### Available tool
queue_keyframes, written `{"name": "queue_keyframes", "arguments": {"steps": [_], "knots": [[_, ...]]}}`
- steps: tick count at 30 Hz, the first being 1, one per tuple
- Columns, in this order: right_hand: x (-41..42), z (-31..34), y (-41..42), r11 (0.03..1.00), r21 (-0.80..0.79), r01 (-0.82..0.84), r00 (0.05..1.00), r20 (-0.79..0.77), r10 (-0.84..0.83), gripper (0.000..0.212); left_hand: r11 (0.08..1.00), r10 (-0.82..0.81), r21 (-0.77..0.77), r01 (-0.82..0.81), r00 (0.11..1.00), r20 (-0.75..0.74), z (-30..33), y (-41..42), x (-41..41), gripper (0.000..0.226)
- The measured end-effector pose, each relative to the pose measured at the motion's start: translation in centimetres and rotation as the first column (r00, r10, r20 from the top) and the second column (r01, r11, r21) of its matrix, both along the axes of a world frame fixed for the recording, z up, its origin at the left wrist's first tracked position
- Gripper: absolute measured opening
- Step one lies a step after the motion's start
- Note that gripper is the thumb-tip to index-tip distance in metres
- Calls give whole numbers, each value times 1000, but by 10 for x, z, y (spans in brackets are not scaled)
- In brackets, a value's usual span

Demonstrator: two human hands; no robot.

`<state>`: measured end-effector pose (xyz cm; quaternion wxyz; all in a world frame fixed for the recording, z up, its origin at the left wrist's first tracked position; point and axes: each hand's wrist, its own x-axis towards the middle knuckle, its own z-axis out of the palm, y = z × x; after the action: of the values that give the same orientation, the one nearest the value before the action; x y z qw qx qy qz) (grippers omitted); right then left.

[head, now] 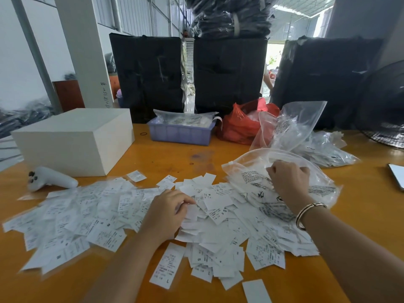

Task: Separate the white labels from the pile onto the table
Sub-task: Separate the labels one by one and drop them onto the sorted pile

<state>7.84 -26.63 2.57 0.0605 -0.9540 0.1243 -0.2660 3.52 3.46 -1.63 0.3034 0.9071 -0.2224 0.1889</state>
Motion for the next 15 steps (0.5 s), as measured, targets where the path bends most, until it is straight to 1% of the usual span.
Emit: {"name": "queue_keyframes", "arguments": {"steps": [2, 3, 4, 5, 6, 7, 9, 10, 11, 12, 13, 14, 15], "knots": [[-5, 4, 11, 990, 65, -123, 981, 161, 111, 36, 1000, 10, -28, -11, 1000, -14, 0, -2, 0, 27], [-9, 7, 19, 967, 121, -224, 953, 234, 192, 33, 998, 17, -58, -18, 1000, -25, 0, -3, -1, 27], [-12, 9, 29, 917, 197, -347, 915, 286, 285, 29, 995, 20, -98, -24, 999, -37, 0, -4, -1, 27], [-16, 12, 41, 839, 292, -458, 876, 306, 372, 24, 989, 18, -146, -25, 998, -53, 1, -5, -2, 26], [-21, 14, 54, 747, 400, -531, 846, 299, 441, 21, 979, 9, -201, -24, 997, -77, 1, -6, -3, 25], [-27, 14, 68, 650, 503, -570, 819, 286, 497, 19, 967, -10, -253, -18, 994, -108, 2, -7, -4, 23], [-37, 8, 92, 494, 638, -591, 771, 266, 578, 16, 936, -66, -353, -4, 980, -188, 5, -9, -6, 18], [-41, 3, 102, 444, 675, -589, 751, 255, 609, 14, 916, -109, -401, 7, 967, -232, 7, -10, -7, 20], [-45, -1, 110, 405, 704, -583, 736, 247, 630, 13, 902, -149, -432, 19, 952, -269, 8, -10, -8, 29], [-47, -6, 116, 372, 727, -577, 727, 249, 640, 13, 897, -174, -440, 27, 939, -297, 9, -11, -8, 38], [-49, -10, 121, 342, 745, -573, 722, 261, 641, 15, 903, -181, -430, 29, 931, -318, 8, -12, -7, 40], [-50, -13, 124, 319, 758, -569, 722, 275, 635, 16, 908, -177, -418, 28, 930, -322, 7, -13, -7, 32], [-50, -17, 127, 310, 766, -564, 725, 279, 629, 16, 910, -154, -414, 13, 938, -310, 5, -15, -5, 17]]}}
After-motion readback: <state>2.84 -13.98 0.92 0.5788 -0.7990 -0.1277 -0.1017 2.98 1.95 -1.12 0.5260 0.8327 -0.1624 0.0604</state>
